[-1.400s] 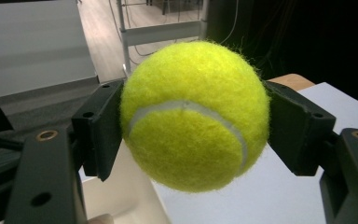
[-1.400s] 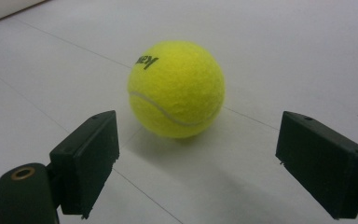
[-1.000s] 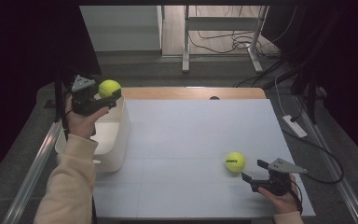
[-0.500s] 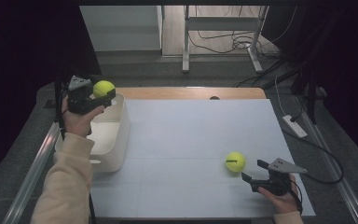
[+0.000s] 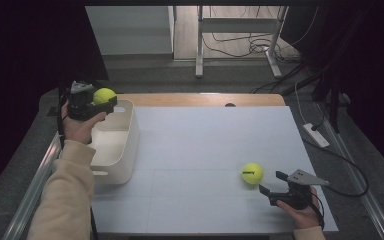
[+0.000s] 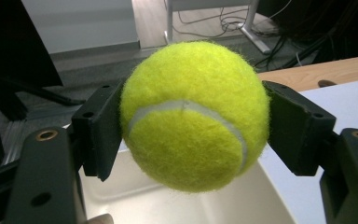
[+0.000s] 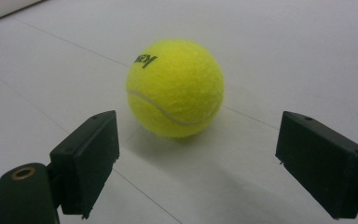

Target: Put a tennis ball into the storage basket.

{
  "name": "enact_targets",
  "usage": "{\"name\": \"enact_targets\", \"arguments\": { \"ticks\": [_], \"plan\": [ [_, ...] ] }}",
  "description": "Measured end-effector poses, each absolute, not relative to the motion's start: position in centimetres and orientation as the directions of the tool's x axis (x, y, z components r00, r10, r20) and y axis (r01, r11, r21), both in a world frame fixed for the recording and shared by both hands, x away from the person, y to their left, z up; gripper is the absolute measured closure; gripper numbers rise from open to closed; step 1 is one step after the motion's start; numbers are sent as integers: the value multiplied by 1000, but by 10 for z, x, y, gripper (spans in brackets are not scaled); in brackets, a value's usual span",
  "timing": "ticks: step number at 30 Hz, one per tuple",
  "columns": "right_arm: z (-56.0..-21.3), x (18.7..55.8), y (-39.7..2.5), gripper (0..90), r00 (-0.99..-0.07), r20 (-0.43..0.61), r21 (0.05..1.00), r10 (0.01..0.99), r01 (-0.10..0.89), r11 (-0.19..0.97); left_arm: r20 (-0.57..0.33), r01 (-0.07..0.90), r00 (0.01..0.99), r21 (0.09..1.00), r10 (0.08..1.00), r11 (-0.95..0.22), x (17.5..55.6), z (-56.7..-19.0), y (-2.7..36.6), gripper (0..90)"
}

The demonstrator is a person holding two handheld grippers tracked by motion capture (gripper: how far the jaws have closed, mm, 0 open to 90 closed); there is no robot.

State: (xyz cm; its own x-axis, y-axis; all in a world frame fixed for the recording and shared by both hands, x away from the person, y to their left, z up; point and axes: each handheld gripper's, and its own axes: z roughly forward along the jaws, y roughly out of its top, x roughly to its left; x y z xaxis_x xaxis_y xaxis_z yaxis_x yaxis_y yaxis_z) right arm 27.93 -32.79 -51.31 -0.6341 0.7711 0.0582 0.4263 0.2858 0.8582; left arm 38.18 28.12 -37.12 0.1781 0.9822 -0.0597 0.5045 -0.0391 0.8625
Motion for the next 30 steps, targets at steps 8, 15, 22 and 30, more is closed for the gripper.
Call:
{"name": "enact_targets", "arguments": {
  "ticks": [8,15,22,30],
  "plan": [
    [-513,279,-328,132,-634,59,858,771,427,285,-45,545,154,837,987,-47,391,-376,287,269],
    [-513,279,-328,132,-633,59,858,772,427,285,-39,573,139,818,990,-48,395,-378,290,268],
    [-513,279,-328,132,-633,59,858,772,428,285,-34,597,134,801,990,-53,397,-380,291,267],
    [-513,279,-328,133,-634,59,857,771,428,286,-35,615,131,787,991,-53,397,-380,294,265]
  ]
}}
